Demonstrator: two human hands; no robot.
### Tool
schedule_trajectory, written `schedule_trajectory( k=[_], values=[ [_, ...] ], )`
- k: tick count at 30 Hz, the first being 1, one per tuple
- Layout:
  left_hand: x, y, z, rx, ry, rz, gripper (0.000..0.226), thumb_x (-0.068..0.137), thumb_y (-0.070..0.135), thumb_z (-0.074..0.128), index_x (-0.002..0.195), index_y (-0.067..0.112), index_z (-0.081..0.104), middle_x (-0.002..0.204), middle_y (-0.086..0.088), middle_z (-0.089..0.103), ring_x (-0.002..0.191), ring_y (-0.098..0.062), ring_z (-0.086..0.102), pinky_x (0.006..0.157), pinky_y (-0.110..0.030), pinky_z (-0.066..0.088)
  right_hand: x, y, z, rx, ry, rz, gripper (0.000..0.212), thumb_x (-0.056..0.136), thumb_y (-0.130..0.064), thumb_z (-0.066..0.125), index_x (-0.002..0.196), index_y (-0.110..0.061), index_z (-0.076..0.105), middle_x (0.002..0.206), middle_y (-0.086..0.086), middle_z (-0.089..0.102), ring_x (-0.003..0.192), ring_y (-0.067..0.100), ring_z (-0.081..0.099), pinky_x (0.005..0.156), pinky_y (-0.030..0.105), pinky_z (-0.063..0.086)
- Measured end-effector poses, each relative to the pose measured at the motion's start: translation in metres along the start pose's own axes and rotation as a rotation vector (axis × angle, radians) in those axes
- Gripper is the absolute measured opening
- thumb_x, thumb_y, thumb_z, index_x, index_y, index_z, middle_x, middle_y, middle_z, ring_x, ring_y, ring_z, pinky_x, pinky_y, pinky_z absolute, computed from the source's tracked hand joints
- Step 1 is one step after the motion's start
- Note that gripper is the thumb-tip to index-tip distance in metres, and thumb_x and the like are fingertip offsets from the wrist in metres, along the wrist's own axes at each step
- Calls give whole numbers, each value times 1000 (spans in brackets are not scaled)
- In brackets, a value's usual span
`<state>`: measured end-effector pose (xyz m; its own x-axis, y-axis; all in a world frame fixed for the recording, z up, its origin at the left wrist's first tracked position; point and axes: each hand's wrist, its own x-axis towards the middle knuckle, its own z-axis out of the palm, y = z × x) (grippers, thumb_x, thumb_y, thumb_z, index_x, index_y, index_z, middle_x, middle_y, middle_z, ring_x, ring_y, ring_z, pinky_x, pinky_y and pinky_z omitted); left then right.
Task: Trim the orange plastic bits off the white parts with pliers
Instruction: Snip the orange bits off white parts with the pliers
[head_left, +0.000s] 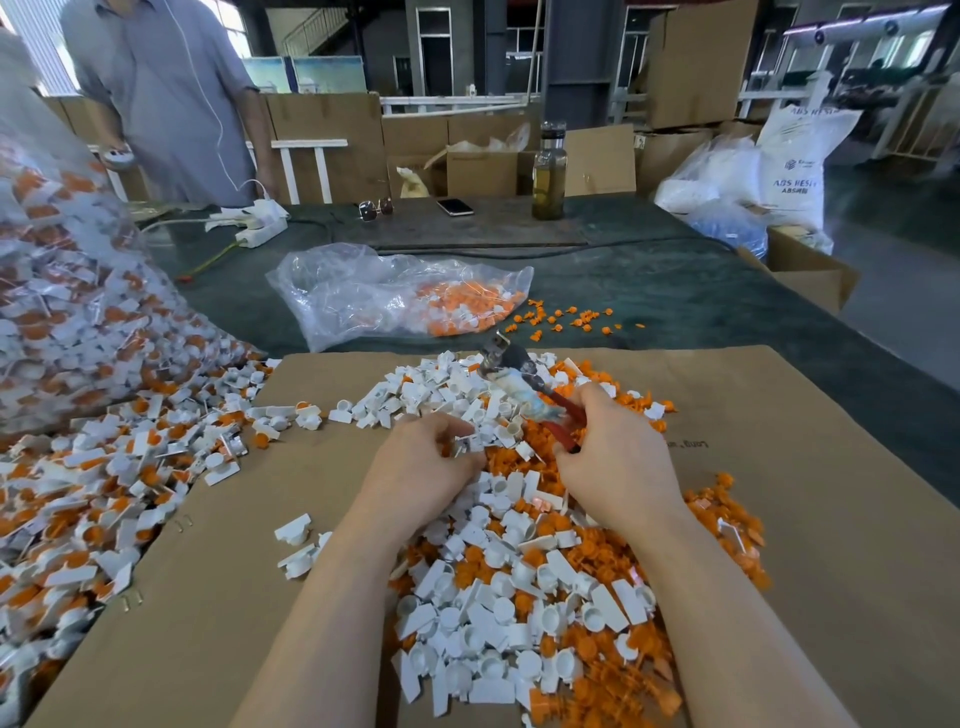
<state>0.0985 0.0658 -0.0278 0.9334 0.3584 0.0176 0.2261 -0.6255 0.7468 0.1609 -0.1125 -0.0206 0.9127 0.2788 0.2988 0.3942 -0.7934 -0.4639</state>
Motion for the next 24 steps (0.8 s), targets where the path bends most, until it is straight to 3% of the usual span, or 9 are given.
schedule_trajectory(
  k=[5, 10, 12, 18, 21, 24],
  values=[
    [0, 1, 2, 65, 69, 29, 20, 87, 31, 74, 102, 38, 62, 98, 14, 63, 83, -1, 60, 67, -21, 49, -2, -2, 4, -127, 9, -9, 31, 85, -31, 68, 96, -29, 39, 71, -15, 45, 57, 3, 44, 43, 17, 30],
    [1, 0, 3, -88, 106, -21, 13, 87, 28, 76, 88, 33, 64, 74, 10, 68, 44, -4, 62, 40, -20, 45, 0, 0, 7, -120, 23, 28, 27, 85, -28, 67, 105, -24, 48, 72, -14, 45, 60, 5, 47, 44, 17, 30],
    [0, 2, 2, -115, 133, -14, 10, 88, 30, 74, 88, 34, 65, 80, 12, 68, 46, -3, 62, 40, -18, 44, 0, 1, 7, -101, 31, 45, 31, 85, -31, 68, 109, -24, 49, 75, -13, 46, 64, 8, 48, 45, 17, 32],
    [-1, 9, 1, -214, 175, -5, 7, 90, 35, 71, 85, 37, 66, 84, 14, 69, 77, -4, 64, 61, -21, 46, 3, 2, 7, 39, 64, 67, 32, 89, -38, 65, 114, -23, 52, 78, -18, 45, 69, 4, 49, 49, 14, 35],
    [-2, 13, 0, -284, 164, -17, 6, 89, 36, 72, 89, 33, 66, 85, 13, 71, 75, 0, 66, 63, -19, 46, 3, 1, 3, 144, 71, 79, 27, 89, -40, 64, 106, -28, 47, 76, -22, 41, 66, 1, 47, 50, 14, 32],
    [-3, 15, -1, -358, 167, -29, 15, 84, 35, 77, 89, 27, 65, 85, 11, 74, 74, 0, 69, 68, -26, 53, 4, 1, 0, 314, 50, 98, 24, 89, -38, 65, 99, -30, 44, 81, -20, 51, 68, -1, 50, 52, 14, 33]
  ],
)
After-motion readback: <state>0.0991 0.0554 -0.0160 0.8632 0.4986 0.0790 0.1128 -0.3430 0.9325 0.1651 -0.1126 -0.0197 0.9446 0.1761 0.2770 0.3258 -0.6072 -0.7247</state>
